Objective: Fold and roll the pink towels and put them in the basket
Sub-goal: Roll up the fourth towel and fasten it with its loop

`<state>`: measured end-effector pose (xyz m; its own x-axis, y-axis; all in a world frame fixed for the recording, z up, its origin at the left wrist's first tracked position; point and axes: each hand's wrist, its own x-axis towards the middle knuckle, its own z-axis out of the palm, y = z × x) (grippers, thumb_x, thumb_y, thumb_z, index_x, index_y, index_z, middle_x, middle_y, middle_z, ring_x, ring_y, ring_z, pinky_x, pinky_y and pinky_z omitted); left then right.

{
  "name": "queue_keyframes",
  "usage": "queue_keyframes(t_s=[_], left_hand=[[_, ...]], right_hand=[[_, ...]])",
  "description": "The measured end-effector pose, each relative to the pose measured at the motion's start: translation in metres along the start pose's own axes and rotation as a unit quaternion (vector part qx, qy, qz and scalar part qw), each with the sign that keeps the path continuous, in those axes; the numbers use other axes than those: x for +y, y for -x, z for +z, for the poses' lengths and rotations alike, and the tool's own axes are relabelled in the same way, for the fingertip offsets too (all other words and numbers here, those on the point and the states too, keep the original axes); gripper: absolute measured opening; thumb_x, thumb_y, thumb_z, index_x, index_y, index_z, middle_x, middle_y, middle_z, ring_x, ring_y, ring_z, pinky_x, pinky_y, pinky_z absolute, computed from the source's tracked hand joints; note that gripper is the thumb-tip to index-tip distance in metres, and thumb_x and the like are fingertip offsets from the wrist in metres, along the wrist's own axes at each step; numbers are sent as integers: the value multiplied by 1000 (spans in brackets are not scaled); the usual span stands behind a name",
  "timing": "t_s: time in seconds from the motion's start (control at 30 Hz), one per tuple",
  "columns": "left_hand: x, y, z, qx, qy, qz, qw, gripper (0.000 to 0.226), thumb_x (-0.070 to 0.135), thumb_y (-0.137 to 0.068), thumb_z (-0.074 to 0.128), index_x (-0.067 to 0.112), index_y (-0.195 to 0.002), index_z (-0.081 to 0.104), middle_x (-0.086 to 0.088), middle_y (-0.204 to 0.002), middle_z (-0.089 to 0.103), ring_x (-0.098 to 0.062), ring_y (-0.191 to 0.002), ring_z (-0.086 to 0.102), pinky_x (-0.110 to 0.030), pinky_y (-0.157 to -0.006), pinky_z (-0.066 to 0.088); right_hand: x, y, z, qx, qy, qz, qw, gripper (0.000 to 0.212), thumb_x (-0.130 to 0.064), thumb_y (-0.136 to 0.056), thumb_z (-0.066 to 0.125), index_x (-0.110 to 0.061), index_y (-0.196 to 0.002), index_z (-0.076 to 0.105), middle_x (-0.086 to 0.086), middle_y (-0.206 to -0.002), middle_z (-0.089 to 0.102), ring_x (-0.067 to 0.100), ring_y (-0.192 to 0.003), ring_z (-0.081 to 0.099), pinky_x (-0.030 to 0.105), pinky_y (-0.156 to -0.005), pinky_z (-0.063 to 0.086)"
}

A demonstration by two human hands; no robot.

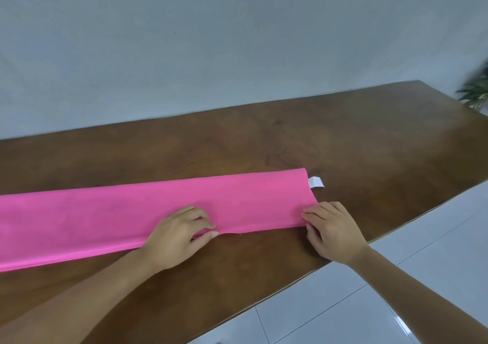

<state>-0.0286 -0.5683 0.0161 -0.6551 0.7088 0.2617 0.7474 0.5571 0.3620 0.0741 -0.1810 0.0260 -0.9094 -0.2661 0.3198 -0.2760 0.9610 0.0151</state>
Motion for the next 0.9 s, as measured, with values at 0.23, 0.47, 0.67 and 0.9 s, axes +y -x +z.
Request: queue_keyframes(t_s=[0.23, 0.47, 0.67, 0.9], left_hand=[[-38, -7, -20, 22, -36, -134, 990, 43, 43, -98, 61, 26, -137, 62, 6, -136, 60, -16, -130, 51, -38, -113, 39], [-73, 24, -38, -105, -100, -215, 966, 83, 75, -91, 12, 32, -162, 13, 7, -170, 5, -17, -157, 1, -43, -125, 11], [-107, 61, -57, -111, -137, -228, 958, 85, 75, -87, -8, 34, -161, -4, 5, -170, -6, -17, -157, -6, -44, -126, 4], [-163, 120, -93, -101, -161, -277, 942, 84, 77, -88, -10, 33, -160, -12, 6, -168, -16, -14, -155, -14, -42, -127, -1]], right_hand=[[-64, -66, -2, -22, -84, 129, 988, 34, -22, -102, 47, -15, -130, 66, 1, -132, 64, 20, -127, 55, 37, -108, 43], [-205, -148, 24, -147, -229, 152, 950, 55, -27, -106, 44, -18, -158, 29, -1, -165, 27, 16, -152, 21, 36, -126, 17], [-287, -201, 49, -276, -124, 198, 932, 66, -58, -104, 21, -37, -160, -7, -4, -169, -12, 40, -153, -16, 73, -115, -7], [-305, -206, 64, -282, -42, 230, 930, 77, -80, -86, -6, -45, -154, -22, -1, -166, -25, 46, -150, -20, 79, -110, -8]])
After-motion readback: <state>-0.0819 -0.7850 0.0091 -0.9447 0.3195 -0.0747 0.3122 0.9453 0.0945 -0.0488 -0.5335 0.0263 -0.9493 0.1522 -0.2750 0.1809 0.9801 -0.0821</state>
